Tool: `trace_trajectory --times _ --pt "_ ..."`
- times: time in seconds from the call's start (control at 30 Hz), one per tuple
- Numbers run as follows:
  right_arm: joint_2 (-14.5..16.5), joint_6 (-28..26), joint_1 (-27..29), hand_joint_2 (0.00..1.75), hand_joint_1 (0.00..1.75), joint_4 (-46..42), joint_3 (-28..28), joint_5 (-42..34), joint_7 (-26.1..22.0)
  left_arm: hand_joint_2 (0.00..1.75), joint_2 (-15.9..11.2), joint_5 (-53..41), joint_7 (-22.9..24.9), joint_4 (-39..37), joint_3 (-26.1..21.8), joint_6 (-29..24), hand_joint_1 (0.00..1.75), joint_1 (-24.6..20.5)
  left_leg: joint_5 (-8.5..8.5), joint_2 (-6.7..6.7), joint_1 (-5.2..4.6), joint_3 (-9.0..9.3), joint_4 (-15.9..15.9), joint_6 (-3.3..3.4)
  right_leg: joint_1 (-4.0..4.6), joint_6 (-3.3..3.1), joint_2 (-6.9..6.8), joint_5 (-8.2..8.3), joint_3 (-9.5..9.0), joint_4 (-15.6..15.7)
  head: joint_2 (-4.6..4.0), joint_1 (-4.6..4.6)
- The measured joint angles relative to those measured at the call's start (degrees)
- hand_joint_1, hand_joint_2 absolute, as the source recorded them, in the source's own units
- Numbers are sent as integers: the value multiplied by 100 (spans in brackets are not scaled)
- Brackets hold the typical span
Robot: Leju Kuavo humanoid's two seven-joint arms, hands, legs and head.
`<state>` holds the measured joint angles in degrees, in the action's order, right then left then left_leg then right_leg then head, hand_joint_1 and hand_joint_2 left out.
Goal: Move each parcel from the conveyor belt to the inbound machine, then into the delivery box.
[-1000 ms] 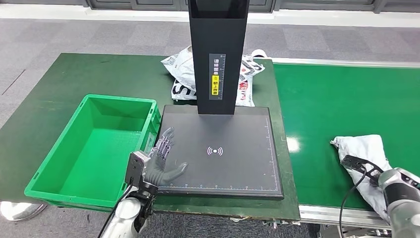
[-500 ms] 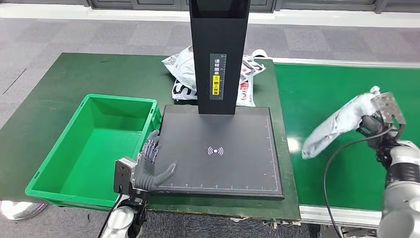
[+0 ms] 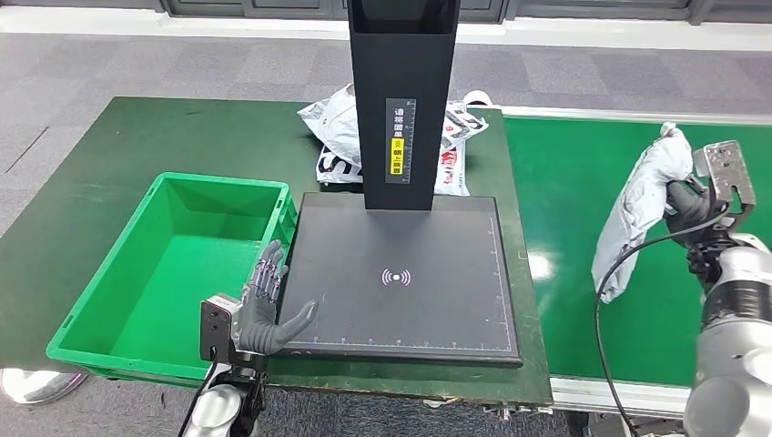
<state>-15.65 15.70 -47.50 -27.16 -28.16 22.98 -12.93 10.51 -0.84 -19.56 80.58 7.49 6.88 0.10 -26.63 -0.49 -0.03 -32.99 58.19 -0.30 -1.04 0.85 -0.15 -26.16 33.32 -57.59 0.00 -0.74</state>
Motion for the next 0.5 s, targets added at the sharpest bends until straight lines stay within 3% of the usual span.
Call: trace_trajectory --times 0.23,0.5 --pt "355 337 149 175 175 -322 586 -614 -29 175 14 -57 0 40 -18 -13 0 42 0 10 4 2 -2 -1 4 -1 10 0 1 -1 0 0" --pt "1629 577 478 175 175 -774 2338 -1115 92 175 140 -134 0 -1 -17 36 0 -66 13 27 23 1 -4 -23 23 -19 31 11 18 -7 0 0"
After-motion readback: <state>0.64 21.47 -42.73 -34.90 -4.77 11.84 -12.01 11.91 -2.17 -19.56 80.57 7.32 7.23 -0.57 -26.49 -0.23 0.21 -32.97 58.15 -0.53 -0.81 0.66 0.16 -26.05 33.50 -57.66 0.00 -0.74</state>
